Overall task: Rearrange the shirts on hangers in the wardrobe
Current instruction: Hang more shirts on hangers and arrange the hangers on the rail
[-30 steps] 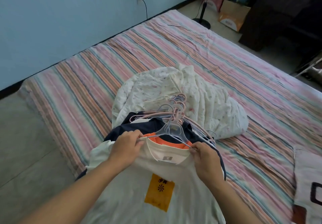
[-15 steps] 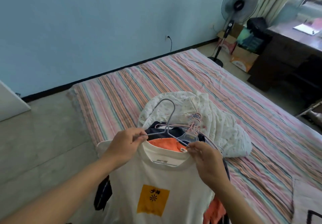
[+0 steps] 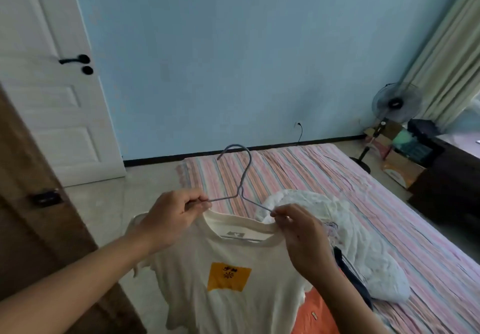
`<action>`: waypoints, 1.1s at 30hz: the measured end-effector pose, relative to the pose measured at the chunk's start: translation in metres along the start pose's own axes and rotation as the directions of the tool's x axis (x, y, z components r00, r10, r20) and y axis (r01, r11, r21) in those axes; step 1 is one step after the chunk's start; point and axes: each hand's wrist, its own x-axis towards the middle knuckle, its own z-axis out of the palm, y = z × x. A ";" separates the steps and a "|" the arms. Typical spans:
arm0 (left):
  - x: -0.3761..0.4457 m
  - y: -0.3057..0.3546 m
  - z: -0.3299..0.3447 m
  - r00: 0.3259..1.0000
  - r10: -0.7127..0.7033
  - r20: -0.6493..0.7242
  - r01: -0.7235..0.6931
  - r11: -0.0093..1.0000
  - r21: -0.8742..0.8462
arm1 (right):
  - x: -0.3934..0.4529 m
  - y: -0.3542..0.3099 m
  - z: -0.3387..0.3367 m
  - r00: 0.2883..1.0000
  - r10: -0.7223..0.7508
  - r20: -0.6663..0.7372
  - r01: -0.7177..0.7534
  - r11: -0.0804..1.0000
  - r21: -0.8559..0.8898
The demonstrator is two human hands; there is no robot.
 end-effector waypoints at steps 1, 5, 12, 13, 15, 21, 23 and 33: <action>-0.010 0.003 -0.019 1.000 0.005 -0.025 -0.005 1.000 0.009 | 0.002 -0.021 0.002 1.000 -0.027 -0.003 0.028 0.999 0.030; -0.052 0.012 -0.091 0.988 0.010 -0.154 -0.007 1.000 0.017 | 0.008 -0.098 0.016 0.994 -0.105 0.020 0.100 0.979 0.180; -0.131 0.016 -0.191 0.952 -0.068 -0.299 0.105 0.988 0.110 | 0.020 -0.195 0.042 0.967 -0.251 0.042 0.224 0.918 0.328; -0.142 0.018 -0.204 0.950 -0.077 -0.304 0.126 0.982 0.143 | 0.022 -0.206 0.045 0.961 -0.273 0.047 0.240 0.905 0.351; -0.162 0.022 -0.226 0.938 -0.084 -0.336 0.171 0.955 0.240 | 0.028 -0.226 0.053 0.946 -0.318 0.069 0.269 0.883 0.385; -0.199 0.039 -0.267 0.864 -0.080 -0.496 0.251 0.924 0.288 | 0.049 -0.283 0.083 0.860 -0.490 0.142 0.382 0.803 0.457; -0.209 0.044 -0.277 0.850 -0.065 -0.522 0.249 0.924 0.291 | 0.056 -0.302 0.095 0.815 -0.553 0.172 0.420 0.770 0.481; -0.268 0.061 -0.311 0.701 -0.068 -0.710 0.458 0.805 0.376 | 0.067 -0.377 0.142 0.523 -0.825 0.211 0.667 0.551 0.502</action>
